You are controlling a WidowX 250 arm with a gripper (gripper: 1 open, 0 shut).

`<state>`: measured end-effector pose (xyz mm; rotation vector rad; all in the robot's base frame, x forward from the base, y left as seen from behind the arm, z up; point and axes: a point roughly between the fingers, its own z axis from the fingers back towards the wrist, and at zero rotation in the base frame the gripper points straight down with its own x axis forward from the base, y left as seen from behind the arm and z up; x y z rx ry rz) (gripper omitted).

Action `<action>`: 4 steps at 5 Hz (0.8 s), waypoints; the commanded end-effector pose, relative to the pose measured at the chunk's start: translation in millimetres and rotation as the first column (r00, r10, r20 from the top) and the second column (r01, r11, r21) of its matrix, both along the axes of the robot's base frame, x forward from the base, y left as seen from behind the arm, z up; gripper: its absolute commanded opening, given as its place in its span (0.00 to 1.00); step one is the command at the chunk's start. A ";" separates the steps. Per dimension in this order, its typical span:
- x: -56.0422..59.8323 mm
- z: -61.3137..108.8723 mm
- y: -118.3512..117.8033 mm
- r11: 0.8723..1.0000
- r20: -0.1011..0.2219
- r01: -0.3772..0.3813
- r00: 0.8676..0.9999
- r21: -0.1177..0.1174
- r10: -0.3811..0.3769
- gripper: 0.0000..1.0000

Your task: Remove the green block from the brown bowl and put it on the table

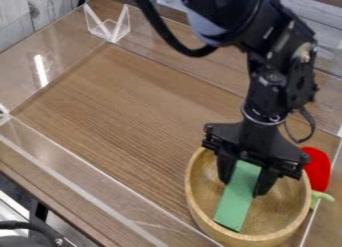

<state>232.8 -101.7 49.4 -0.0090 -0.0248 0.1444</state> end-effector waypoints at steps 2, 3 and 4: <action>16.9 64.1 4.4 0.998 0.119 0.045 0.992 -0.032 -0.041 0.00; 34.2 94.6 26.8 0.999 0.190 0.038 0.981 -0.034 -0.031 0.00; 55.5 106.0 67.3 1.000 0.232 0.026 0.972 -0.016 -0.022 0.00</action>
